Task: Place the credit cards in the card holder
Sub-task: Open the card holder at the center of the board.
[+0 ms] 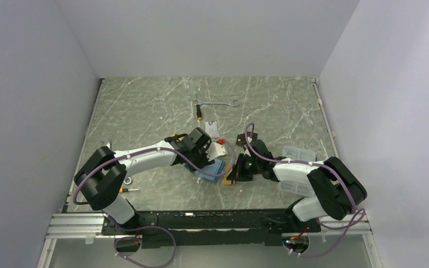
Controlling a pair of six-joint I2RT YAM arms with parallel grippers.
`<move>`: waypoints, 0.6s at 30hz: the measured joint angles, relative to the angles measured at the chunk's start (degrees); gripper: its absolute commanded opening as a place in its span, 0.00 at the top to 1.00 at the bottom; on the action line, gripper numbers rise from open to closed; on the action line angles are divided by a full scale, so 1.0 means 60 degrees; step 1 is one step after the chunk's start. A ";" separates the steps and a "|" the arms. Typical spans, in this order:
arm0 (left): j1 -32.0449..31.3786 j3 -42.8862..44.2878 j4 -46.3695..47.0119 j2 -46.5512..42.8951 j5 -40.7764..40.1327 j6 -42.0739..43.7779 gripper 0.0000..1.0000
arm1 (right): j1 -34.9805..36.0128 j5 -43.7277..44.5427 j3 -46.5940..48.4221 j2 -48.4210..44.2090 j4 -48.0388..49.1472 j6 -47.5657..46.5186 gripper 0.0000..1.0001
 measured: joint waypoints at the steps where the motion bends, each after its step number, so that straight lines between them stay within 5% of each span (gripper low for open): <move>1: 0.0047 0.0000 0.0007 -0.0004 -0.0069 -0.0033 0.52 | 0.0000 0.0000 0.0000 0.0000 0.0000 0.0000 1.00; 18: 0.1093 0.0259 -0.0273 0.0215 -0.0670 -0.0831 0.35 | 0.0000 -0.0044 -0.0029 0.0091 0.0084 0.0000 1.00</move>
